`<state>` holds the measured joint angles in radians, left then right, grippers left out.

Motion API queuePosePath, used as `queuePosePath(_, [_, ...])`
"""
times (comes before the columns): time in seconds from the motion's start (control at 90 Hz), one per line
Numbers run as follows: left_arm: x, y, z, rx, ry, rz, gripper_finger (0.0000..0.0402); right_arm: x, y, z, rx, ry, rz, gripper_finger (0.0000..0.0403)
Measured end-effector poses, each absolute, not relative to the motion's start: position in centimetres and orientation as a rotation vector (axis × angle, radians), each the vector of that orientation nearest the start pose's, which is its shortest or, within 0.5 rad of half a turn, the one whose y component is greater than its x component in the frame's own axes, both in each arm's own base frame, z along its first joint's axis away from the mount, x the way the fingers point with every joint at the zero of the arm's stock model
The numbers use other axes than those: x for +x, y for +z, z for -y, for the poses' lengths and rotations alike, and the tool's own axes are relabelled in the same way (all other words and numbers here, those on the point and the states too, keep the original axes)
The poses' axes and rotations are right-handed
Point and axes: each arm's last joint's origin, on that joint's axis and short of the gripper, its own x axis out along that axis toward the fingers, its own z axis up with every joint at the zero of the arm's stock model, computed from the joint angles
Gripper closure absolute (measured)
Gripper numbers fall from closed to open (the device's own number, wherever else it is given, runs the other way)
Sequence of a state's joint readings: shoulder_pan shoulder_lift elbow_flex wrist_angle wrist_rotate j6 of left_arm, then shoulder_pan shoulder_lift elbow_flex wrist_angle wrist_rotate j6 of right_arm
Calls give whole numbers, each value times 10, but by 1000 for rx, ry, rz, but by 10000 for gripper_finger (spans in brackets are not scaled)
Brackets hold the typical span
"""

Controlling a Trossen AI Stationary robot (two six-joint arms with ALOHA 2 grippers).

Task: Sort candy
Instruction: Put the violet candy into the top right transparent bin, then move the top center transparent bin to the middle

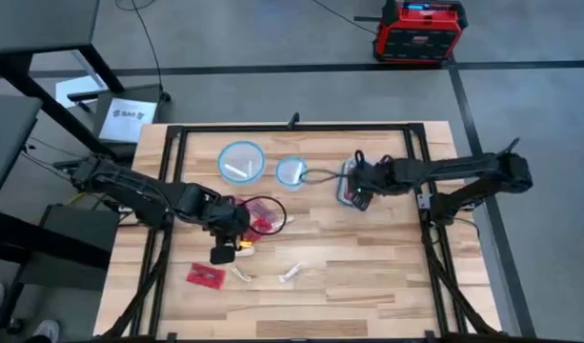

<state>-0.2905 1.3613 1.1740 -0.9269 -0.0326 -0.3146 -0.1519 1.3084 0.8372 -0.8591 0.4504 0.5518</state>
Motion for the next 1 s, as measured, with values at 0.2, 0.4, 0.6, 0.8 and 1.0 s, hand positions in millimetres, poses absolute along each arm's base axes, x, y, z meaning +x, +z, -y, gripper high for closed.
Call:
queuePosePath(0.2, [250, 289, 74, -105, -57, -1108, 402, 216, 181, 68, 367, -910, -949, 304])
queuePosePath(0.4, [250, 289, 76, -124, -49, -1108, 402, 211, 153, 70, 431, -900, -969, 342])
queuePosePath(0.6, [250, 289, 77, -108, -65, -1099, 402, 219, 178, 68, 391, -831, -960, 343])
queuePosePath(0.8, [250, 289, 77, -104, -67, -1099, 402, 227, 233, 54, 346, -714, -886, 343])
queuePosePath(1.0, [250, 289, 75, -81, -76, -1106, 402, 235, 283, 4, 435, -178, -733, 343])
